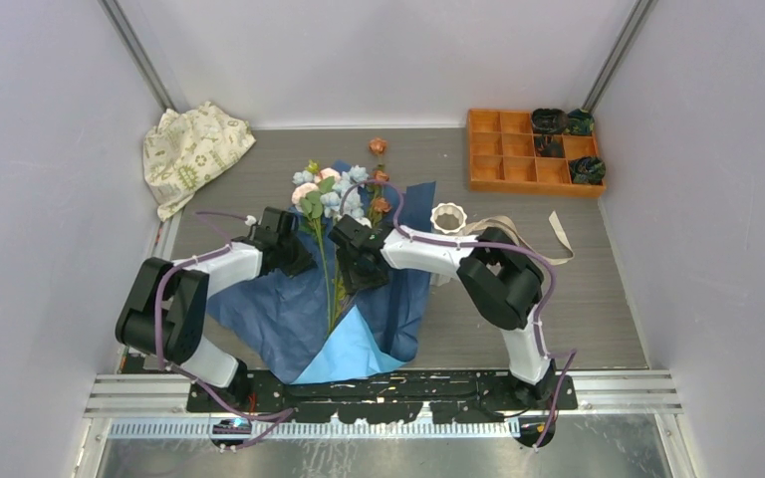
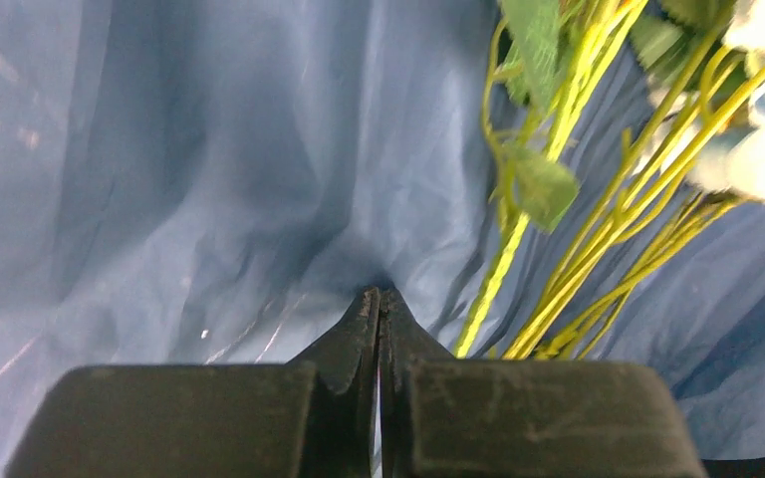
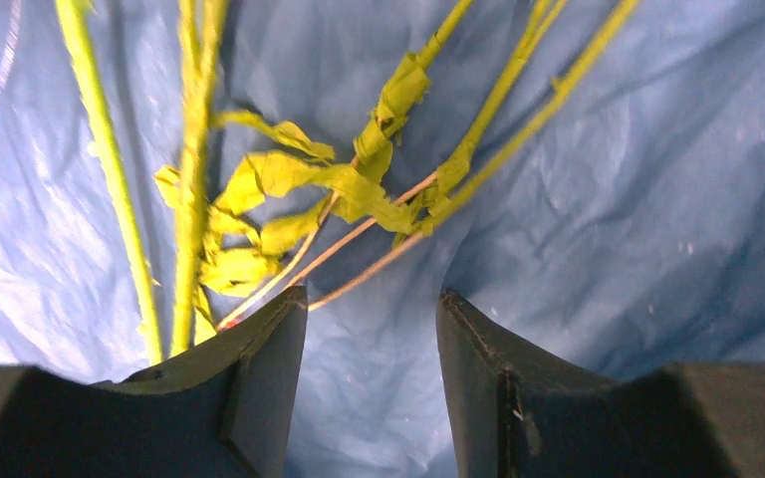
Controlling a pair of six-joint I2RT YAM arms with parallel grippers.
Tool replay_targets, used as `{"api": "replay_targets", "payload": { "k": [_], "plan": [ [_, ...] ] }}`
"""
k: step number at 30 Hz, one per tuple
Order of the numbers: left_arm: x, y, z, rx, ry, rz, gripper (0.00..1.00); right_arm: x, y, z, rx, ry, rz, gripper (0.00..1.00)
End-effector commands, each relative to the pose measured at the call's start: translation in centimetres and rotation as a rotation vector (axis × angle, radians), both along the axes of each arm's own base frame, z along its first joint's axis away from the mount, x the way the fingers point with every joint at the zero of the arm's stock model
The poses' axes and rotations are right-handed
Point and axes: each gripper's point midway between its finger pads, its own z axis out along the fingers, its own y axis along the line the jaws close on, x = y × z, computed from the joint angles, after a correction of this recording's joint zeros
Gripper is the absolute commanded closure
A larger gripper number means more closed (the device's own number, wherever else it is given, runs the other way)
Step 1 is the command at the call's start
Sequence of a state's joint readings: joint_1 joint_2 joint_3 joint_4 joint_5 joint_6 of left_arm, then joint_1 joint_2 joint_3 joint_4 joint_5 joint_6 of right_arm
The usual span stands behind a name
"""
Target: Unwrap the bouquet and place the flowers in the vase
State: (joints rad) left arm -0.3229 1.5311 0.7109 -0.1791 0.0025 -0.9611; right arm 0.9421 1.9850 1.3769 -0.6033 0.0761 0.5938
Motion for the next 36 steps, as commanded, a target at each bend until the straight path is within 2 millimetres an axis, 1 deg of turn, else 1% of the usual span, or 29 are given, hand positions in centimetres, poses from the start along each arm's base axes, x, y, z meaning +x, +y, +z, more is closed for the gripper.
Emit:
{"api": "replay_targets", "payload": {
  "k": [1, 6, 8, 9, 11, 12, 14, 16, 19, 20, 22, 24, 26, 28, 30, 33, 36],
  "plan": [
    [-1.8, 2.7, -4.6, 0.098, 0.125, 0.012, 1.00, 2.0, 0.6, -3.6, -0.018, 0.023, 0.000, 0.44],
    [-0.7, 3.3, -4.8, 0.093, 0.122, 0.018, 1.00, 4.5, 0.8, -3.9, -0.026, 0.021, -0.010, 0.44],
    [0.1, 3.3, -4.2, 0.082, 0.109, 0.015, 1.00, 5.4, 1.1, -3.7, -0.023, 0.017, -0.012, 0.44],
    [0.2, 2.9, -3.7, 0.064, 0.107, -0.004, 1.00, 5.8, 1.2, -3.5, -0.023, 0.011, -0.011, 0.44],
    [0.7, 2.4, -2.1, 0.044, 0.092, -0.022, 1.00, 6.2, 1.3, -3.0, -0.029, 0.002, -0.007, 0.43],
    [0.5, 2.3, -1.3, 0.044, 0.094, -0.029, 1.00, 6.3, 1.3, -2.6, -0.025, -0.003, -0.008, 0.43],
    [0.2, 2.9, 1.0, 0.066, 0.073, -0.018, 0.95, 6.1, 1.1, -1.9, -0.017, -0.010, -0.008, 0.42],
    [-0.2, 4.3, 3.9, 0.128, 0.036, 0.011, 0.89, 5.8, 0.9, -1.0, -0.001, -0.020, -0.009, 0.41],
    [0.0, 6.3, 9.1, 0.209, -0.062, 0.053, 0.80, 5.2, 0.9, 0.6, 0.034, -0.032, -0.004, 0.38],
    [0.1, 6.9, 10.7, 0.235, -0.090, 0.064, 0.74, 5.0, 1.0, 1.2, 0.045, -0.037, 0.001, 0.37],
    [0.6, 7.8, 13.2, 0.286, -0.128, 0.075, 0.58, 4.7, 1.3, 2.5, 0.065, -0.057, 0.016, 0.35],
    [1.4, 8.3, 14.2, 0.316, -0.132, 0.068, 0.47, 4.4, 1.6, 3.6, 0.083, -0.071, 0.028, 0.33],
    [2.6, 8.3, 13.6, 0.313, -0.087, 0.047, 0.44, 4.1, 2.0, 4.7, 0.104, -0.085, 0.038, 0.32],
    [3.5, 8.1, 12.4, 0.286, -0.040, 0.035, 0.43, 3.9, 2.2, 5.7, 0.124, -0.101, 0.044, 0.32],
    [4.5, 7.6, 11.3, 0.252, -0.026, 0.008, 0.42, 3.8, 2.2, 6.8, 0.142, -0.116, 0.046, 0.32],
    [5.9, 7.3, 9.7, 0.252, -0.009, -0.017, 0.40, 3.5, 2.2, 8.0, 0.162, -0.134, 0.051, 0.31],
    [6.3, 7.0, 7.9, 0.235, 0.032, -0.049, 0.40, 3.5, 2.1, 8.6, 0.170, -0.147, 0.054, 0.31]
  ]
}}
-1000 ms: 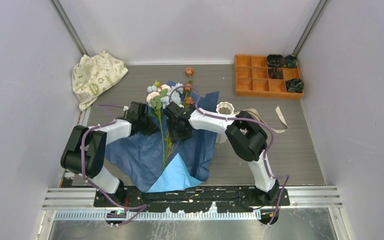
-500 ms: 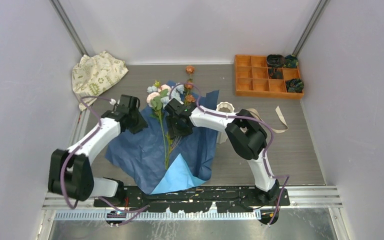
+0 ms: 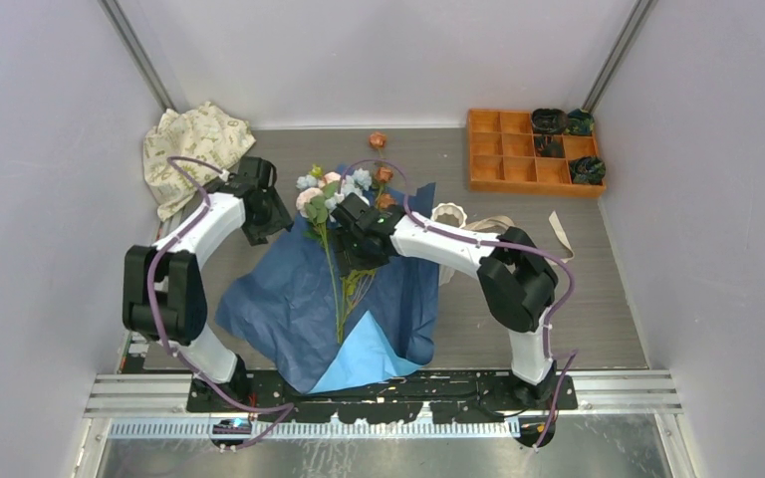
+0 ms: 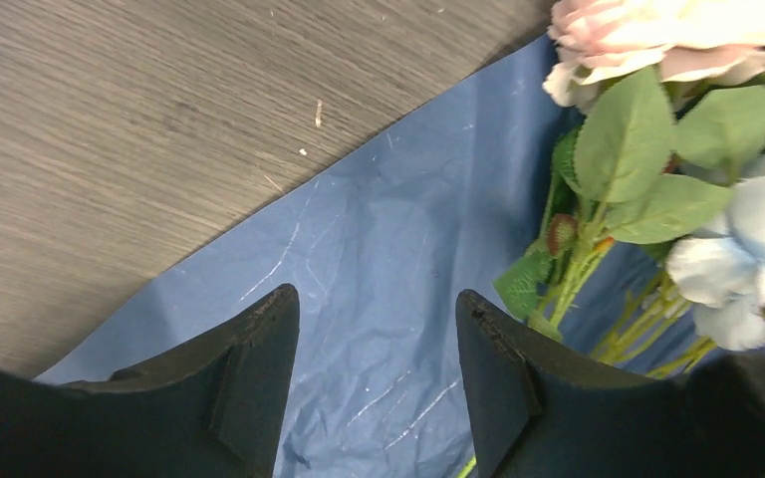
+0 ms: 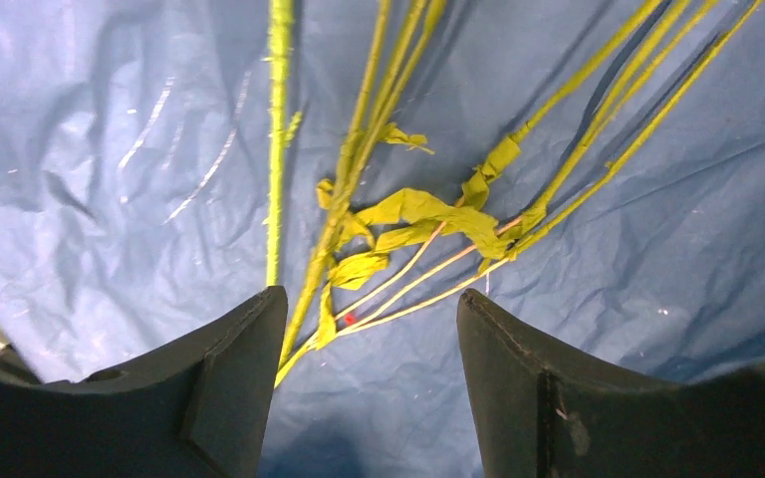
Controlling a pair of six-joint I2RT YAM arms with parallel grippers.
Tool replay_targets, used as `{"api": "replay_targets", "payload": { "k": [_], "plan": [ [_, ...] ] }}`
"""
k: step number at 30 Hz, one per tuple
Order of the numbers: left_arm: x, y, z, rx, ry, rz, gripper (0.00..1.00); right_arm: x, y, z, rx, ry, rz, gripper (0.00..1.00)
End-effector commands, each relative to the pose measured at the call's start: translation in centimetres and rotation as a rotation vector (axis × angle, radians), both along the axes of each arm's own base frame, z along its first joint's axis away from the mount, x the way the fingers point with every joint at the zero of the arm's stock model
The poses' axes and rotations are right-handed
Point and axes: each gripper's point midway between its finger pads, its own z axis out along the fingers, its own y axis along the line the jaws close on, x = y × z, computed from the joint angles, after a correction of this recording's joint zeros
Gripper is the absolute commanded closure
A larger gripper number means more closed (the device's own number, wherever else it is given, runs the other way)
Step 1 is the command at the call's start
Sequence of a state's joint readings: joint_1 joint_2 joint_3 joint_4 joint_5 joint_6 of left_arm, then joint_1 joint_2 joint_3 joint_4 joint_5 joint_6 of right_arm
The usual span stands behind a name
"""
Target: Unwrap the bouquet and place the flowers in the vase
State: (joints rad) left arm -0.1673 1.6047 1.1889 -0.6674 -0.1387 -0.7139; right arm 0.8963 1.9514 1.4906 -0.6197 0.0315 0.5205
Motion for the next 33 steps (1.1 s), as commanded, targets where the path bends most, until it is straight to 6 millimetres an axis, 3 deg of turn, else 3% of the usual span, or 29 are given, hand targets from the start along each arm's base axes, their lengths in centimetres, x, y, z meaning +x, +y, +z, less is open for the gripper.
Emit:
{"api": "replay_targets", "payload": {
  "k": [1, 11, 20, 23, 29, 33],
  "plan": [
    [0.8, -0.7, -0.6, -0.037, 0.013, -0.068, 0.40, 0.3, 0.4, 3.9, 0.067, -0.081, 0.012, 0.31],
    [0.5, -0.6, -3.9, -0.046, 0.079, -0.091, 0.36, -0.2, 0.7, 4.4, 0.099, -0.081, 0.019, 0.31],
    [-1.2, -2.1, -7.7, -0.138, 0.145, -0.095, 0.37, -1.5, 1.4, 4.9, 0.107, -0.089, 0.054, 0.31],
    [-1.8, -2.8, -8.7, -0.179, 0.158, -0.104, 0.43, -2.0, 1.5, 5.1, 0.106, -0.088, 0.063, 0.31],
    [-2.5, -3.6, -10.5, -0.226, 0.176, -0.113, 0.72, -3.2, 1.0, 4.4, 0.074, -0.079, 0.083, 0.31],
    [-2.3, -3.9, -10.8, -0.240, 0.162, -0.104, 0.83, -3.8, 0.8, 3.2, 0.055, -0.058, 0.088, 0.32]
  ]
}}
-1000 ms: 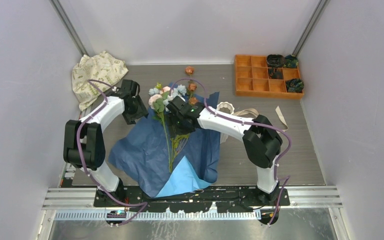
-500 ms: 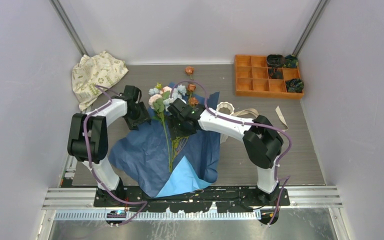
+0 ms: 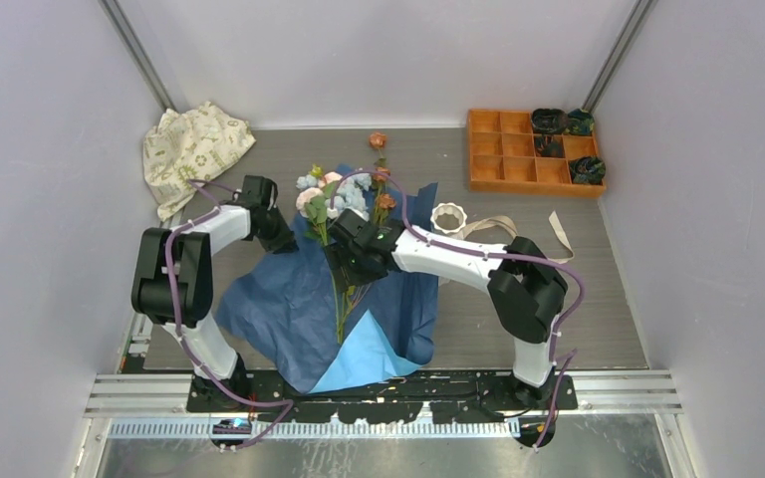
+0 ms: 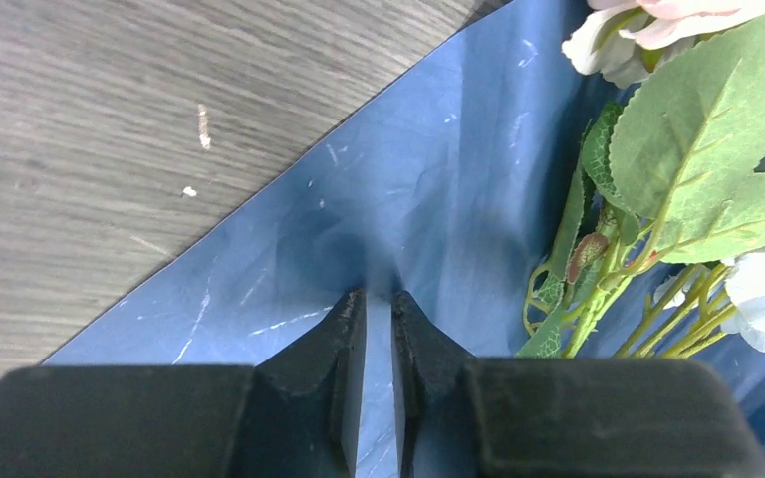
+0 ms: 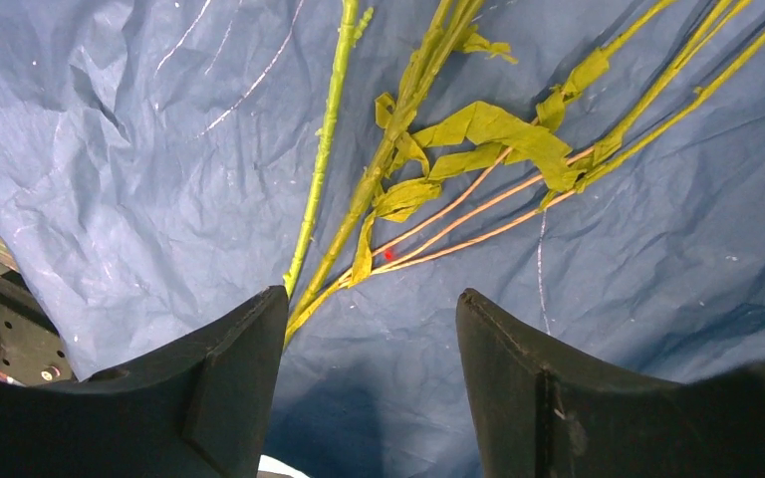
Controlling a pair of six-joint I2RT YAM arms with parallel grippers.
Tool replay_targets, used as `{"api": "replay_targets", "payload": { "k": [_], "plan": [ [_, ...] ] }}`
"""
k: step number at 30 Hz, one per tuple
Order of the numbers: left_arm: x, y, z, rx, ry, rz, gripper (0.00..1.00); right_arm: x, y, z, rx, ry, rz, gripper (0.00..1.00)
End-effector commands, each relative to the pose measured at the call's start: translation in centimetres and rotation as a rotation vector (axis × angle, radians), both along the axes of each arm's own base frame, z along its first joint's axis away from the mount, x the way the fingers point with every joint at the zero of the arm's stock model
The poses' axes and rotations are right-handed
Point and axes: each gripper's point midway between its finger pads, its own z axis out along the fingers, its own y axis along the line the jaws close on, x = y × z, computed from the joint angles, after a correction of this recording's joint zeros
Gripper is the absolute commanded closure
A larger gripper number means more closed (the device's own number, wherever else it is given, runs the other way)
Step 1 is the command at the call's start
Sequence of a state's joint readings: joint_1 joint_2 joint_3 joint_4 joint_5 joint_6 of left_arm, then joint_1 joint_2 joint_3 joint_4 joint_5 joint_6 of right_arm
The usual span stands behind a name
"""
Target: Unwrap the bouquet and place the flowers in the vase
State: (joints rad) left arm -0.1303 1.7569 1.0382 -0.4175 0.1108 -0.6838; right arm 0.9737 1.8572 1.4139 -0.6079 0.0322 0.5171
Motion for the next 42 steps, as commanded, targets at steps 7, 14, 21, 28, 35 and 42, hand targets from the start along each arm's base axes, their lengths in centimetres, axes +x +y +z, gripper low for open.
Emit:
{"api": "replay_targets", "payload": {
  "k": [7, 14, 21, 28, 35, 42],
  "plan": [
    [-1.5, -1.4, -3.3, -0.058, 0.083, -0.016, 0.91, -0.3, 0.5, 2.0, 0.040, -0.037, 0.012, 0.32],
    [-2.7, 0.6, 3.8, 0.039, -0.011, 0.013, 0.70, -1.1, 0.4, 2.9, 0.054, -0.062, 0.046, 0.30],
    [-5.4, 3.3, 11.9, 0.128, -0.200, 0.072, 0.56, -3.3, -2.6, 5.7, 0.027, -0.111, 0.043, 0.30],
    [-6.8, 3.0, 15.0, 0.088, -0.282, 0.066, 0.54, -6.1, -8.1, 7.3, -0.037, -0.125, -0.041, 0.30],
    [-7.1, 1.9, 14.3, 0.037, -0.289, 0.024, 0.55, -8.8, -10.5, 8.5, -0.022, -0.149, -0.071, 0.32],
    [-7.7, 1.8, 15.4, 0.023, -0.324, 0.015, 0.56, -5.7, -8.2, 5.5, -0.144, -0.201, -0.114, 0.45]
  ]
}}
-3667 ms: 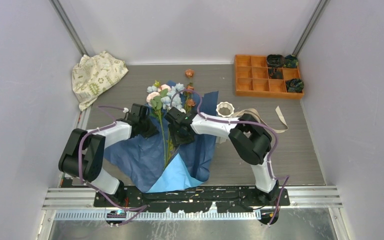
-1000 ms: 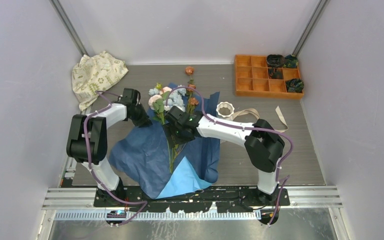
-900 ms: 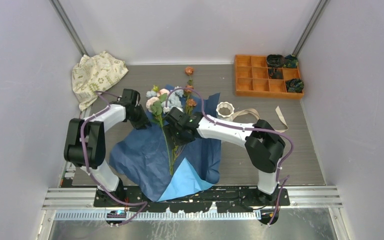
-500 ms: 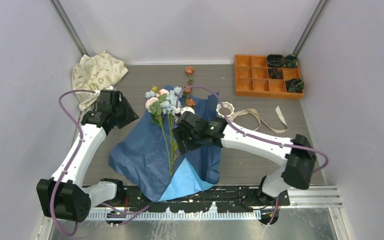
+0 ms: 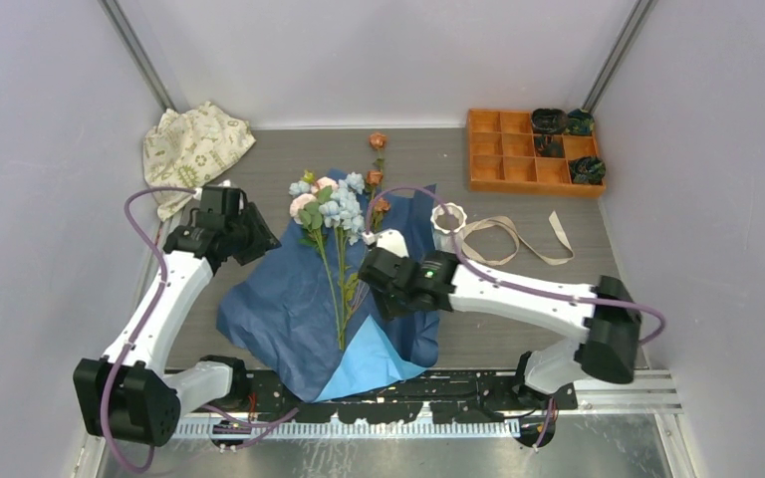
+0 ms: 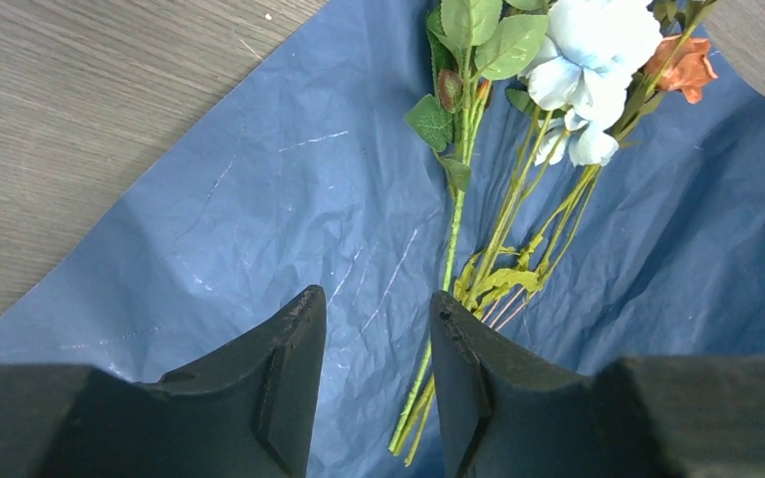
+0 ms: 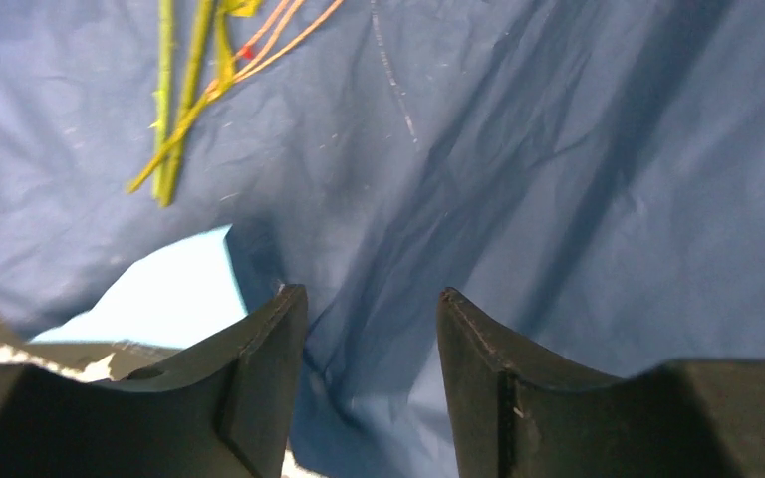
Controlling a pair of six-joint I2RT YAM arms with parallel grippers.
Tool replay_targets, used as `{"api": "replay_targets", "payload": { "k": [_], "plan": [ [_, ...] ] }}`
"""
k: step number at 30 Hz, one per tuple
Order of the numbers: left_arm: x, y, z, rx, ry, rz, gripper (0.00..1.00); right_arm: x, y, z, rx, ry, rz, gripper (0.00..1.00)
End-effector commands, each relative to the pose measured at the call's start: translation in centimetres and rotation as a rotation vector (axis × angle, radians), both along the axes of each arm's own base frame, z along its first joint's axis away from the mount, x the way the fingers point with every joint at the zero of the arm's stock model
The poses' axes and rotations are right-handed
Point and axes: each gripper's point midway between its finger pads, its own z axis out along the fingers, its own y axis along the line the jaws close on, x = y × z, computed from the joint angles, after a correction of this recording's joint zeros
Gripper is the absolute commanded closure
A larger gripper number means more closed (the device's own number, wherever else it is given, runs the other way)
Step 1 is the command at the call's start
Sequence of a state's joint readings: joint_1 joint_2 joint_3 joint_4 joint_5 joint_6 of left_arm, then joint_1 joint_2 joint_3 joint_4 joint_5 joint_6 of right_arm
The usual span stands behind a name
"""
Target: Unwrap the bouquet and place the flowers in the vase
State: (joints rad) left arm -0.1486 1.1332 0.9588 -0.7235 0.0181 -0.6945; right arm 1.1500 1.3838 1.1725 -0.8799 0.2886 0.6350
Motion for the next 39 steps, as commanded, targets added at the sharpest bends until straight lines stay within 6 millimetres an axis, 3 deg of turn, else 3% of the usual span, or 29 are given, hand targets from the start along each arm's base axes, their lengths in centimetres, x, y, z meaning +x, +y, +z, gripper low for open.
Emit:
{"api": "replay_targets", "payload": {
  "k": [1, 5, 10, 13, 17, 23, 30, 33, 39],
  "plan": [
    [-0.4, -0.1, 2.3, -0.007, -0.091, -0.026, 0.56, 3.0, 1.9, -1.3, -0.059, -0.073, -0.063, 0.45],
    [-0.9, 0.2, 2.9, 0.001, -0.118, -0.023, 0.56, 4.0, 2.8, -4.4, -0.182, -0.037, -0.041, 0.49],
    [-0.9, 0.1, 3.0, -0.003, -0.122, -0.032, 0.55, 0.0, 4.0, -7.4, -0.137, 0.151, 0.084, 0.54],
    [-0.7, -0.2, 2.9, -0.015, -0.124, -0.038, 0.55, -4.0, 4.0, -7.0, -0.114, 0.223, 0.207, 0.53],
    [-0.2, -0.8, 2.6, -0.037, -0.117, -0.051, 0.56, -8.8, 3.8, -4.8, -0.023, 0.298, 0.318, 0.51],
    [0.0, -1.1, 2.2, -0.050, -0.109, -0.056, 0.56, -12.9, 0.6, -3.8, 0.009, 0.376, 0.322, 0.48],
    [0.1, -1.2, 1.6, -0.051, -0.100, -0.062, 0.56, -13.9, -3.2, -3.6, 0.000, 0.392, 0.248, 0.43],
    [0.1, -1.4, 1.0, -0.060, -0.087, -0.069, 0.56, -14.1, -4.6, -4.6, -0.037, 0.407, 0.212, 0.43],
    [-0.4, -2.5, -0.6, -0.113, -0.069, -0.108, 0.56, -14.6, -5.6, -7.0, -0.057, 0.439, 0.161, 0.43]
  ]
}}
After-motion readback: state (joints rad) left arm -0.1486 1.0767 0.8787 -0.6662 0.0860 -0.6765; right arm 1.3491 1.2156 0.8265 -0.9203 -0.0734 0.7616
